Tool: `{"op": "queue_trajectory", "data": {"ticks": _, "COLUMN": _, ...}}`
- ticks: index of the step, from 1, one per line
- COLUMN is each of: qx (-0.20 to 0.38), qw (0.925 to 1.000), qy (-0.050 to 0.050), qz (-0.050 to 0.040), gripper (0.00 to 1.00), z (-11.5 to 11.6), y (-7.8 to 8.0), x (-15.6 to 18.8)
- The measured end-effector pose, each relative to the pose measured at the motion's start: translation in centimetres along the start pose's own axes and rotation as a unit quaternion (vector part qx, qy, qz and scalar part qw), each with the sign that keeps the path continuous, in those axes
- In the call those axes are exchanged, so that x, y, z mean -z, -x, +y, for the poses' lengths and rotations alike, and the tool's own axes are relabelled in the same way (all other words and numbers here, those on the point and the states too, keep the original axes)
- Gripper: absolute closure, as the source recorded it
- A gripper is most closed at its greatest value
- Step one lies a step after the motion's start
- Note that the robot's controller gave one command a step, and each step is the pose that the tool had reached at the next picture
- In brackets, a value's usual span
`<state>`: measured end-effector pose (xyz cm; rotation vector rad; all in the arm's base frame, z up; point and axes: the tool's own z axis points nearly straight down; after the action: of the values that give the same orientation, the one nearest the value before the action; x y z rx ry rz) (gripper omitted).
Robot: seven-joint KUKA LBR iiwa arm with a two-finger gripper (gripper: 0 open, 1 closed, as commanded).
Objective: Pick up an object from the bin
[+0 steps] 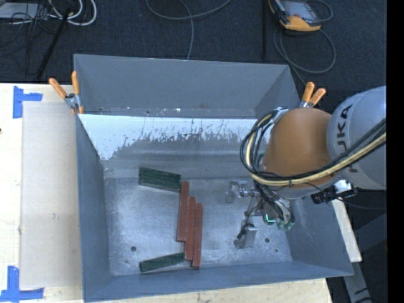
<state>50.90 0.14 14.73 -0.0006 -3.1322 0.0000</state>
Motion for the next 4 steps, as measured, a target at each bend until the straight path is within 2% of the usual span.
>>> {"op": "queue_trajectory", "data": {"ticks": 1, "qx": 0.279, "qw": 0.9602, "qy": 0.000, "qz": -0.0044, "gripper": 0.00, "z": 8.5, "y": 0.0, "x": -7.8}}
{"op": "queue_trajectory", "data": {"ticks": 2, "qx": 0.467, "qw": 0.8841, "qy": -0.002, "qz": -0.0048, "gripper": 0.00, "z": 7.9, "y": -0.7, "x": -4.7}}
{"op": "queue_trajectory", "data": {"ticks": 3, "qx": 0.542, "qw": 0.8404, "qy": -0.002, "qz": -0.0049, "gripper": 0.00, "z": 11.1, "y": 1.2, "x": -4.8}}
{"op": "queue_trajectory", "data": {"ticks": 4, "qx": 0.616, "qw": 0.7878, "qy": -0.002, "qz": -0.0025, "gripper": 0.00, "z": 12.8, "y": 2.5, "x": -7.8}}
